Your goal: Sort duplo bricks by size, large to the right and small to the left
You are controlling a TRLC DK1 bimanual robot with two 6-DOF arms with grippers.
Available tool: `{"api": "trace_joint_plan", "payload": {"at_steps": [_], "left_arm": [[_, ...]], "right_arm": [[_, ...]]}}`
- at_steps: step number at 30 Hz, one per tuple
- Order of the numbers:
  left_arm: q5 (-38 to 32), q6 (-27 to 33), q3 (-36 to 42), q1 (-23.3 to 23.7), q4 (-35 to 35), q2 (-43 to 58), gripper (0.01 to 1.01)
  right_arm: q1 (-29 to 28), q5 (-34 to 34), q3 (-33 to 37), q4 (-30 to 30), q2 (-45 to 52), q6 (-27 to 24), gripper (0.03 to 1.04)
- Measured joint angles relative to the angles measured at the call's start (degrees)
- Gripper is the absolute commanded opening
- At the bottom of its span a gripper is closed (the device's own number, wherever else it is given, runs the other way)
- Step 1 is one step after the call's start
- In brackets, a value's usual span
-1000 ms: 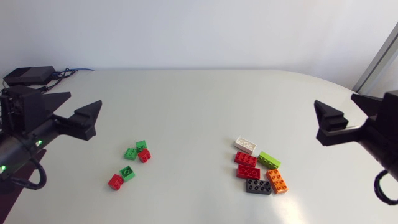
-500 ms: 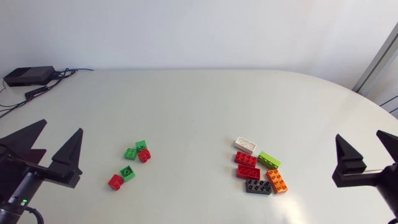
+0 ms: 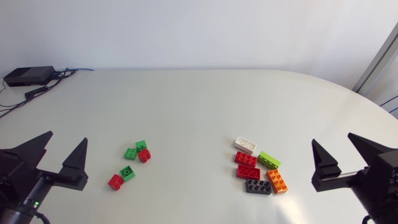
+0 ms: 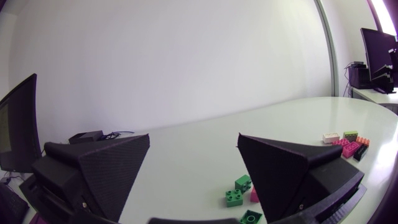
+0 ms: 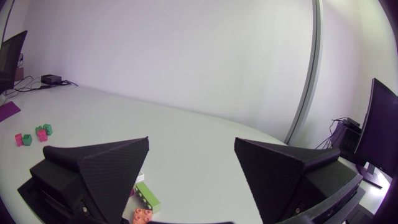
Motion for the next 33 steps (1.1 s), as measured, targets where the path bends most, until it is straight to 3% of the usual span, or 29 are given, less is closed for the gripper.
{"api": "trace_joint_plan", "payload": {"at_steps": [13, 17, 20, 23, 33], "left_arm": [[-0.2, 0.6, 0.0, 3.0, -0.5, 0.0, 0.985], [-0.2, -0.3, 0.0, 3.0, -0.6, 0.0, 0.985], [-0.3, -2.4, 0.0, 3.0, -0.6, 0.0, 0.985], [-0.3, -4.9, 0.0, 3.0, -0.6, 0.0, 0.985], [-0.3, -6.7, 0.0, 3.0, 0.2, 0.0, 0.985]], "right_arm": [[-0.5, 0.0, -5.0, 5.5, 0.0, -0.6, 0.99], [-2.0, 2.7, -5.3, 7.2, 0.0, 3.4, 0.99], [-5.9, 4.9, -6.8, 12.9, 0.0, 7.3, 0.99], [-9.1, 5.3, -7.1, 13.8, 0.0, 10.5, 0.99], [-5.2, 4.0, -7.3, 14.5, 0.0, 10.6, 0.99]]}}
